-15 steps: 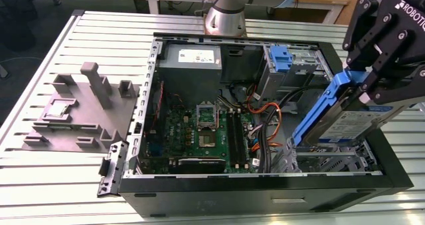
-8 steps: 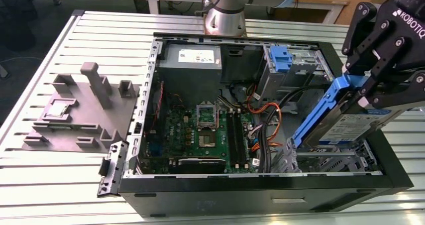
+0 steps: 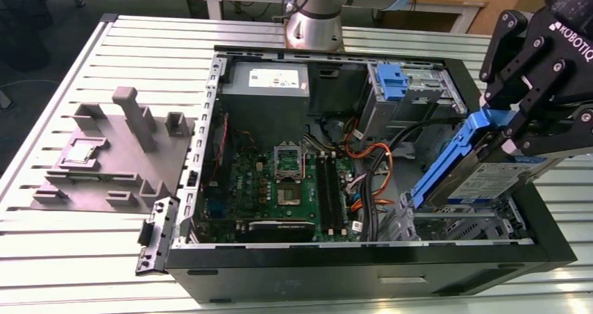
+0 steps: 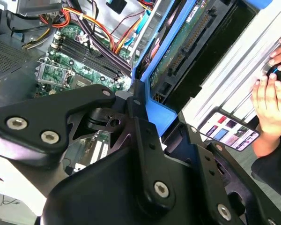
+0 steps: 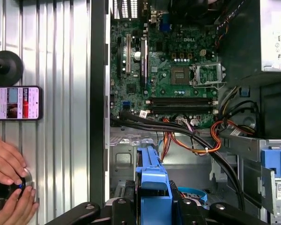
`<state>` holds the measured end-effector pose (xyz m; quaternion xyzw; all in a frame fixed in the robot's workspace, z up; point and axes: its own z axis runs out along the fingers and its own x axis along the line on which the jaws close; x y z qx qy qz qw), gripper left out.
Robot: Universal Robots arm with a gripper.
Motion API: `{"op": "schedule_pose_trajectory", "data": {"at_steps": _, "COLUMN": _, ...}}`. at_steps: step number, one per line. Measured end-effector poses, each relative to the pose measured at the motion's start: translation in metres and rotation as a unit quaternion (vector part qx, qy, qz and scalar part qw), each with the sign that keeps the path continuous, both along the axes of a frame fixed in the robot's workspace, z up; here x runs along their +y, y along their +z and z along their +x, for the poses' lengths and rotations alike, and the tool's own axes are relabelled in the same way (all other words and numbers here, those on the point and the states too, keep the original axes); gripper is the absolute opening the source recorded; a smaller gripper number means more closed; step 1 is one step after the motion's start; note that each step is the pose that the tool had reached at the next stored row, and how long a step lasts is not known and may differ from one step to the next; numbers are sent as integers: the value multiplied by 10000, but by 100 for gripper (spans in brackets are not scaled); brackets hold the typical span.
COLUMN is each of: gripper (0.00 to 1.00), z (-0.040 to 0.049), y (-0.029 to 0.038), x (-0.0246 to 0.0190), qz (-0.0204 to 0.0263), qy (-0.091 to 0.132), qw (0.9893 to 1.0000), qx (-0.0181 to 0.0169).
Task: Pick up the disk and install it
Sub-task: 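Insert the disk into the insertion slot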
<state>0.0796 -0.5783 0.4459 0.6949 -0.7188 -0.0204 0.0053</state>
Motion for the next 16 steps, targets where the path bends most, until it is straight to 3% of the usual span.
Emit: {"op": "schedule_pose_trajectory", "data": {"at_steps": 16, "gripper": 36, "z": -21, "y": -66, "x": 12, "qz": 0, "qy": 0, "qw": 10000, "qx": 0}}
